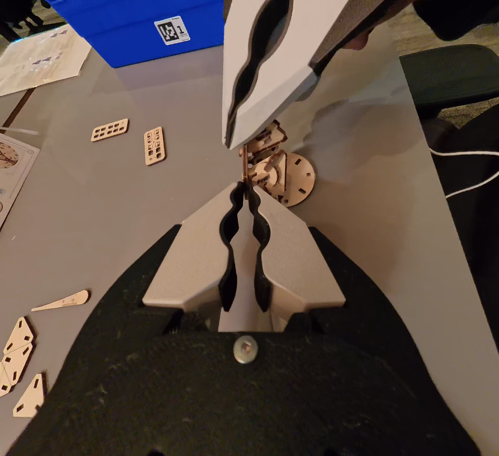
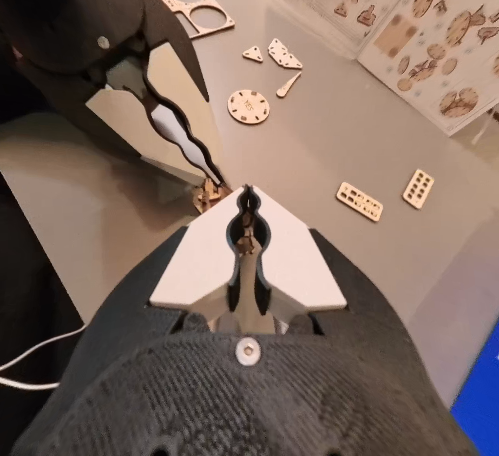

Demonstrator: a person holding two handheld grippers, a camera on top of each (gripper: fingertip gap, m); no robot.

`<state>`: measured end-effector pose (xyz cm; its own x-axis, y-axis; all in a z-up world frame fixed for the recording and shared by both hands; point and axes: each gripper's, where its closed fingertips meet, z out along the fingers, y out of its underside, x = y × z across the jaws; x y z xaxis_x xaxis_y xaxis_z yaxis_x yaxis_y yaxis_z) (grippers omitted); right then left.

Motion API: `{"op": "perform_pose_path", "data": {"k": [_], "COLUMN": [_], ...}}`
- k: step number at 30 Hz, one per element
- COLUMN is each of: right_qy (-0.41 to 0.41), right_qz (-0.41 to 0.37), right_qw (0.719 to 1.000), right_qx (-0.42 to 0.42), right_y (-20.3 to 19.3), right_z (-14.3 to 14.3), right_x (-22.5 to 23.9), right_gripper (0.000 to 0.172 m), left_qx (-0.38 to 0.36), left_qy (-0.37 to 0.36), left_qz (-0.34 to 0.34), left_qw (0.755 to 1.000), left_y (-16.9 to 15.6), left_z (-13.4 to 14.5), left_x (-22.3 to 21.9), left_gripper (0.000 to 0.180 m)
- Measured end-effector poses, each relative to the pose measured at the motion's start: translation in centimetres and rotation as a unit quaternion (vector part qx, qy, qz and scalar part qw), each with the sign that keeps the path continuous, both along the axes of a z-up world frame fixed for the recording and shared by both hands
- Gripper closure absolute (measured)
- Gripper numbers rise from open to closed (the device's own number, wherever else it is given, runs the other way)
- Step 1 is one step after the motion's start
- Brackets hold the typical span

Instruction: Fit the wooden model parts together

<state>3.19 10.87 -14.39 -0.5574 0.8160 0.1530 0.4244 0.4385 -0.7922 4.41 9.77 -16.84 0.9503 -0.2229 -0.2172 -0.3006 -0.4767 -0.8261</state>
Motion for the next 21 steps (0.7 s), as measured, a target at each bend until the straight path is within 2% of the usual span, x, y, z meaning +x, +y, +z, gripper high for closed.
{"op": "perform_pose_path", "data": {"k": [5, 10, 16, 18, 21], "right_qy": [0.052, 0.03, 0.016, 0.002, -0.051], "right_qz": [0.002, 0.009, 0.018, 0.02, 0.012], "right_qw": [0.999, 0.999, 1.0, 1.0, 0.998], "right_qx": [-0.017, 0.011, -0.019, -0.015, 0.03], "right_y": [0.0, 0.3, -0.8, -1.1, -0.6], "right_z": [2.9, 3.1, 4.1, 3.3, 0.3], "right_x": [0.0, 0.2, 0.6, 0.8, 1.1], "right_gripper": [0.172, 0.172, 0.172, 0.172, 0.172], "left_qx": [-0.002, -0.001, -0.002, -0.002, -0.002], "left_qy": [0.002, 0.006, 0.006, 0.006, 0.007], "left_qz": [0.002, 0.002, 0.002, 0.002, 0.002], "left_qw": [1.0, 1.0, 1.0, 1.0, 1.0], "left_y": [0.0, 0.0, 0.0, 0.0, 0.0], "left_z": [-0.1, -0.1, -0.1, -0.1, -0.1], "left_x": [-0.1, 0.0, 0.0, 0.0, 0.0], "left_gripper": [0.18, 0.18, 0.18, 0.18, 0.18]}}
